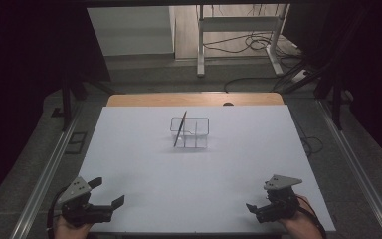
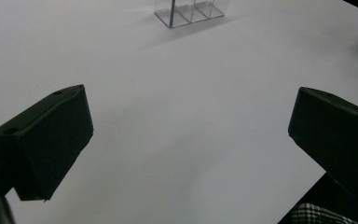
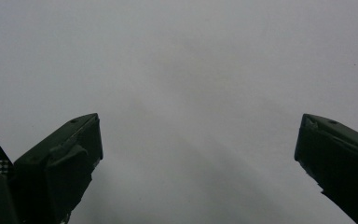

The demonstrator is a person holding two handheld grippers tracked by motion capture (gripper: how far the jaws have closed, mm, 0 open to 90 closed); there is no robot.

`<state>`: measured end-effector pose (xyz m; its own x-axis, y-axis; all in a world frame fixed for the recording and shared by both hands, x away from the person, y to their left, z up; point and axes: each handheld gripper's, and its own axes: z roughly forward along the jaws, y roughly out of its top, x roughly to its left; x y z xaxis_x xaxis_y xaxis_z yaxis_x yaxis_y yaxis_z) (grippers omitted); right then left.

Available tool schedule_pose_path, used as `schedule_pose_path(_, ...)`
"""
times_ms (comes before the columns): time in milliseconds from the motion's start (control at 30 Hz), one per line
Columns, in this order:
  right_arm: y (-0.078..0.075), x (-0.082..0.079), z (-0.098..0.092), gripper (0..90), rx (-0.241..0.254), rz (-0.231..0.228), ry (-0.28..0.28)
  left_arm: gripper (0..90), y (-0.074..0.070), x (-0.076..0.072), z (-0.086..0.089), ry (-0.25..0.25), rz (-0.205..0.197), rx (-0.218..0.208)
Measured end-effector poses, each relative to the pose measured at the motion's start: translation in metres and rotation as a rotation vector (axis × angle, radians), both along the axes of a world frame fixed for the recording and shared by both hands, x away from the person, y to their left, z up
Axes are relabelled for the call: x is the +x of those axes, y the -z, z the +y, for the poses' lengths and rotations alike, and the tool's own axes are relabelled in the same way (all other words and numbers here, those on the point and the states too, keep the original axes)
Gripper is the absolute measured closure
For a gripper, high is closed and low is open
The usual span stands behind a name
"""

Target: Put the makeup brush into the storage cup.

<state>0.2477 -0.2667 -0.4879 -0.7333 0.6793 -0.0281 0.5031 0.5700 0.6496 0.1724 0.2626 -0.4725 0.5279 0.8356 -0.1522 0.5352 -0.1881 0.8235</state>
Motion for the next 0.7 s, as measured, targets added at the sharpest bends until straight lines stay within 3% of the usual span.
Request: schedule_pose_path(700,0.0,0.0,0.0,0.9,-0.004,0.003,0.002,0.1,0.011,-0.009,0.003,-0.02,0.025,0.071)
